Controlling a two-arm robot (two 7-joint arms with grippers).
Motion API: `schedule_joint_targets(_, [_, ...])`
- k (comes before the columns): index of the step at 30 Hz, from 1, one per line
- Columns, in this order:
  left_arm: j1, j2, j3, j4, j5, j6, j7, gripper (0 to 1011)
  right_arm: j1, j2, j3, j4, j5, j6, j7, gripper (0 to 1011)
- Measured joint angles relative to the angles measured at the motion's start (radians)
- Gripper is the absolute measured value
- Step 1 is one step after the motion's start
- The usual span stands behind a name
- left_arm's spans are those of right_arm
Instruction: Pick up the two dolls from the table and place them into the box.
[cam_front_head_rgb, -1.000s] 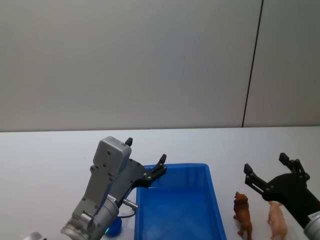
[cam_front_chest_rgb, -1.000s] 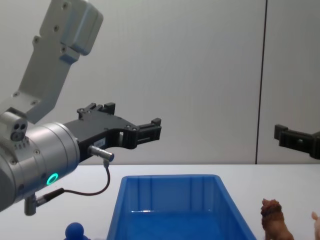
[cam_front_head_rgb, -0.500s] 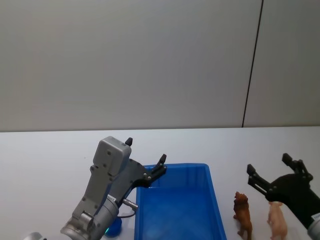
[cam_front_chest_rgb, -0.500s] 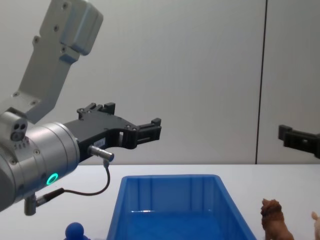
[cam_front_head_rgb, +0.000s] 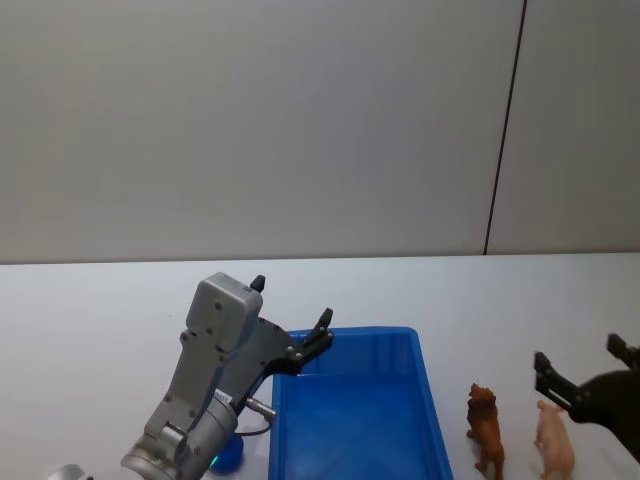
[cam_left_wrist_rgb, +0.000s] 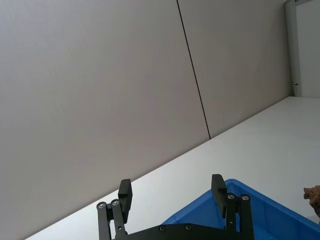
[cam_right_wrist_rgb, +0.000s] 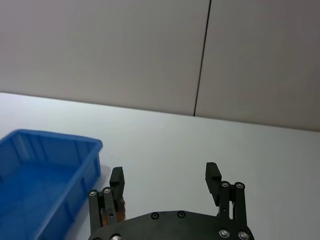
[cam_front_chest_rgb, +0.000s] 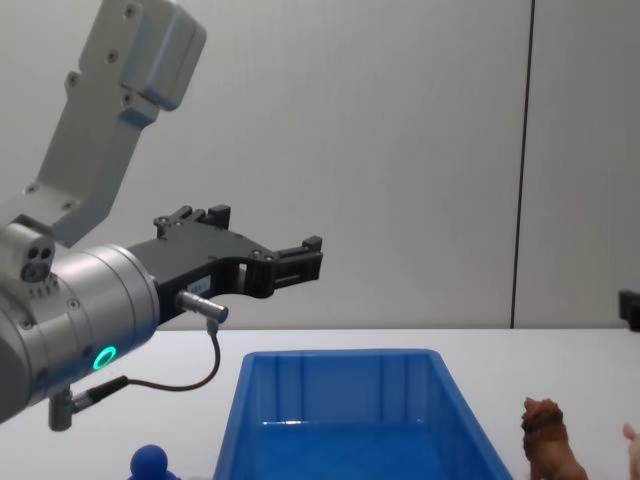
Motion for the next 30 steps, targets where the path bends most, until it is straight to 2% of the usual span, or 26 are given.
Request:
schedule_joint_targets(4, [0.0,0.0,0.0,0.0,0.0,0.0,0.0,1001,-0.022,0.011,0.008,-0.016,0.004,0.05,-0.03,1001])
schedule_joint_targets(12, [0.0,0.0,0.0,0.0,0.0,0.0,0.0,1001,-0.055,0.02,0.014,-0.022,0.004,0.108,-0.06,1001])
schedule_joint_targets(21, [0.0,0.0,0.0,0.0,0.0,0.0,0.0,1001,-0.064,0.012,0.008,0.02,-0.014,0.13,-0.059,1001])
schedule_joint_targets(30, [0.0,0.0,0.0,0.0,0.0,0.0,0.0,1001,-0.048,-0.01,-0.005,0.079,-0.045,0.129,-0.034,1001])
